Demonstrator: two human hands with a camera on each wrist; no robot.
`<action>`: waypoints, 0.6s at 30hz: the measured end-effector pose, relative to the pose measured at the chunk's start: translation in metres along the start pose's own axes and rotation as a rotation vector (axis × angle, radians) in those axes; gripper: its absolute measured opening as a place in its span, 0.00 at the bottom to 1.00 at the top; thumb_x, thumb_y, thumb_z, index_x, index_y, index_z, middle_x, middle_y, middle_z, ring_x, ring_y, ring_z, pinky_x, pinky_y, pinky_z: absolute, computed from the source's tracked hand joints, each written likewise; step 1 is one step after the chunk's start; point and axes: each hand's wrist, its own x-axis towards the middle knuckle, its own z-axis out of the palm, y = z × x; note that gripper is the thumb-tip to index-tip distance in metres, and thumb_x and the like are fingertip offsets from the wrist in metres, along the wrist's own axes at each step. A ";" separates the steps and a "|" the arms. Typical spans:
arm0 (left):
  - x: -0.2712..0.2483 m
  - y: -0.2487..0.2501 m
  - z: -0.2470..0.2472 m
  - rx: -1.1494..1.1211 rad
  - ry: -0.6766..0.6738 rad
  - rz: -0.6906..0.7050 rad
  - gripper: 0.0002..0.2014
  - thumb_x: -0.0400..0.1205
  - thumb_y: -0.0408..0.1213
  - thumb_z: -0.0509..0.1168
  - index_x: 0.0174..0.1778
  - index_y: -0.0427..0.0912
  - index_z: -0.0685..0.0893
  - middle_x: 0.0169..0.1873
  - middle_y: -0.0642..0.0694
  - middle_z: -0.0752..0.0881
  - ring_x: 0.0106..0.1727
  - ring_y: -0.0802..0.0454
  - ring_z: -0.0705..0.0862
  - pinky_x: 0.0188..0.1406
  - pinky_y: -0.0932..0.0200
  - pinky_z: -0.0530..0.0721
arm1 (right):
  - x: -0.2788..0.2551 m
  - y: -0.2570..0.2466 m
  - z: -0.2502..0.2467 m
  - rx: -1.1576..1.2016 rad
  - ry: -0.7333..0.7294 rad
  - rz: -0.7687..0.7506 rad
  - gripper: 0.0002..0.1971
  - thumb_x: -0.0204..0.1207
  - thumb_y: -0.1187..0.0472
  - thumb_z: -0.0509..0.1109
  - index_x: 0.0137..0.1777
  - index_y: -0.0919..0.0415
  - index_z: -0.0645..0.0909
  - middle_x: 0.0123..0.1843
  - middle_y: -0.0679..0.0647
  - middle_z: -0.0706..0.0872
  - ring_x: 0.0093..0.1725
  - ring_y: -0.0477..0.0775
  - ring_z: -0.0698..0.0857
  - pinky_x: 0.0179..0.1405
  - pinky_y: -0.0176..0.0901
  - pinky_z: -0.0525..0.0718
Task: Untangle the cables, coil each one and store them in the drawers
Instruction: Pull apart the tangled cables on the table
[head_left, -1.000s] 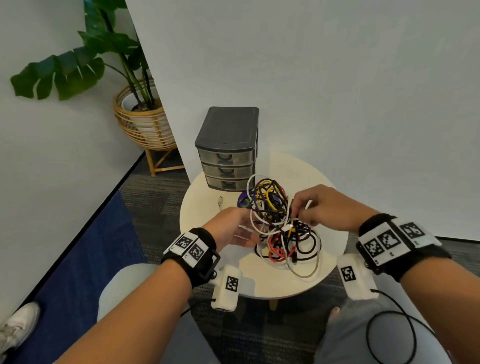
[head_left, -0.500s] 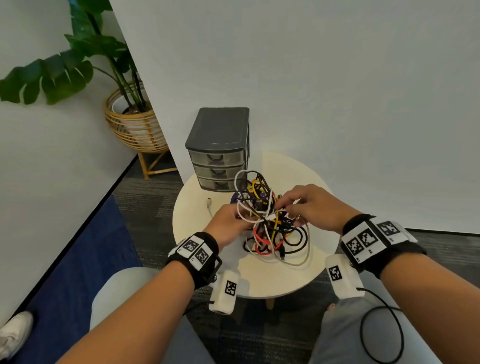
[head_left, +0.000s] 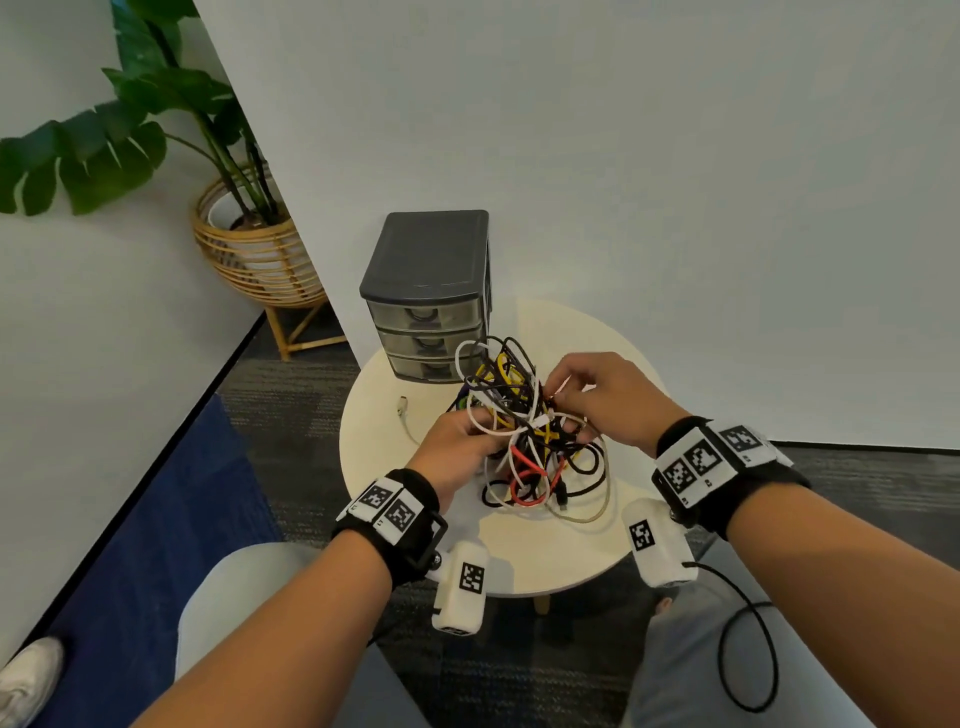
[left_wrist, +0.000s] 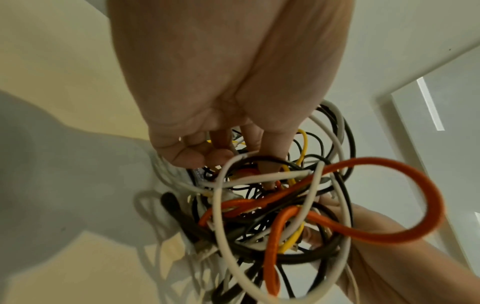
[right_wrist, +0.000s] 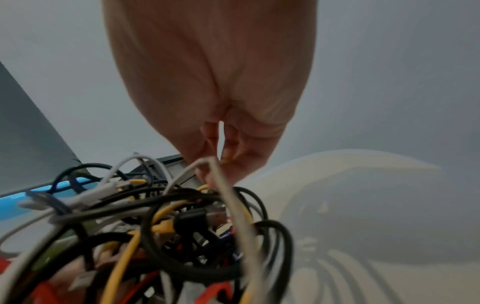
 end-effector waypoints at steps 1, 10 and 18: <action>0.001 -0.001 0.000 0.007 -0.002 -0.015 0.09 0.83 0.27 0.72 0.58 0.29 0.89 0.53 0.31 0.91 0.48 0.47 0.89 0.48 0.58 0.87 | 0.002 0.004 0.000 0.001 0.067 0.023 0.10 0.79 0.72 0.68 0.45 0.58 0.86 0.40 0.56 0.87 0.36 0.59 0.92 0.39 0.55 0.92; 0.004 -0.002 0.000 -0.034 -0.021 -0.089 0.09 0.84 0.27 0.69 0.59 0.29 0.89 0.49 0.36 0.91 0.47 0.47 0.88 0.50 0.53 0.86 | 0.003 0.022 0.001 -0.076 0.036 0.004 0.10 0.72 0.71 0.78 0.39 0.55 0.84 0.43 0.50 0.88 0.41 0.52 0.84 0.46 0.46 0.82; 0.003 0.002 -0.002 -0.027 -0.050 -0.111 0.10 0.87 0.29 0.66 0.61 0.29 0.88 0.53 0.29 0.89 0.51 0.40 0.85 0.57 0.43 0.81 | 0.004 0.027 0.005 -0.067 0.052 -0.071 0.16 0.77 0.65 0.77 0.36 0.42 0.89 0.47 0.46 0.87 0.49 0.48 0.85 0.50 0.36 0.79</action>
